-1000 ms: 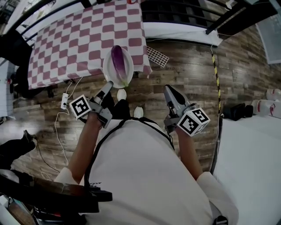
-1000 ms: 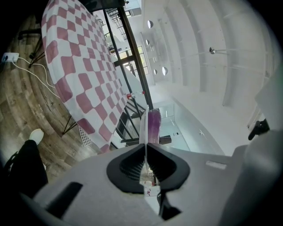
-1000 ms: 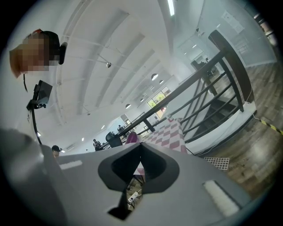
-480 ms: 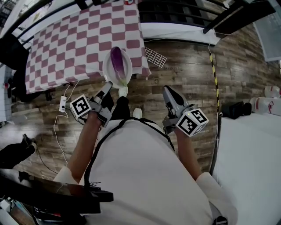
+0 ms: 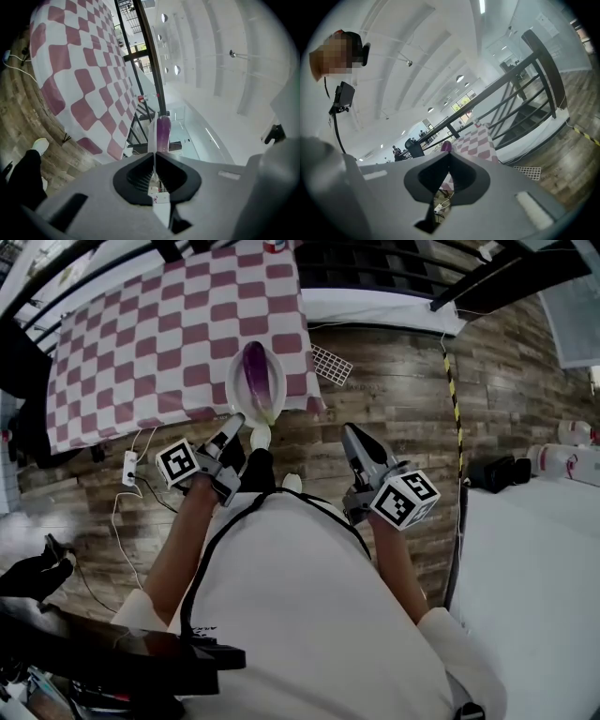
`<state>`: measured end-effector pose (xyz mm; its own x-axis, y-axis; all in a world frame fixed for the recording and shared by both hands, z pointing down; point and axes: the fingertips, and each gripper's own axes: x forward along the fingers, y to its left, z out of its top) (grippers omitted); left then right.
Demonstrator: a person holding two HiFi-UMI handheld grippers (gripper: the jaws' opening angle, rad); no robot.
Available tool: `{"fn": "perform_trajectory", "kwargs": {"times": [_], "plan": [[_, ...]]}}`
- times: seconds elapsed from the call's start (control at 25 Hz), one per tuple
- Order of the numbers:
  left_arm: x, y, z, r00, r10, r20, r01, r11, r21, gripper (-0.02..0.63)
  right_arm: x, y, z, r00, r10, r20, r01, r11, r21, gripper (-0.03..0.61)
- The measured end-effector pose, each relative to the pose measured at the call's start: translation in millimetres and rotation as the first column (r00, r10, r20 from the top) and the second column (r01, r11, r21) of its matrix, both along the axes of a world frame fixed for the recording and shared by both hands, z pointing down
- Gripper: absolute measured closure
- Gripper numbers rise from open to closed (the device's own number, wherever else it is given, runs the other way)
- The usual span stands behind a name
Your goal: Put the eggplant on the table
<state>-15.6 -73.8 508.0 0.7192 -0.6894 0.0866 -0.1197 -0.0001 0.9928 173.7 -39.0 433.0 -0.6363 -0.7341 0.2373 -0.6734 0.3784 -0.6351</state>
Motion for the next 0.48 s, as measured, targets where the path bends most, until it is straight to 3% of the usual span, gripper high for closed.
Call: {"fn": "perform_trajectory", "kwargs": {"times": [0.48], "plan": [[-15, -73, 47, 0.995, 0.095, -0.029, -0.095, 0.995, -0.014, 0.592, -39, -68, 10, 0.999, 0.027, -0.037, -0.028, 0.999, -0.044, 0.571]]}}
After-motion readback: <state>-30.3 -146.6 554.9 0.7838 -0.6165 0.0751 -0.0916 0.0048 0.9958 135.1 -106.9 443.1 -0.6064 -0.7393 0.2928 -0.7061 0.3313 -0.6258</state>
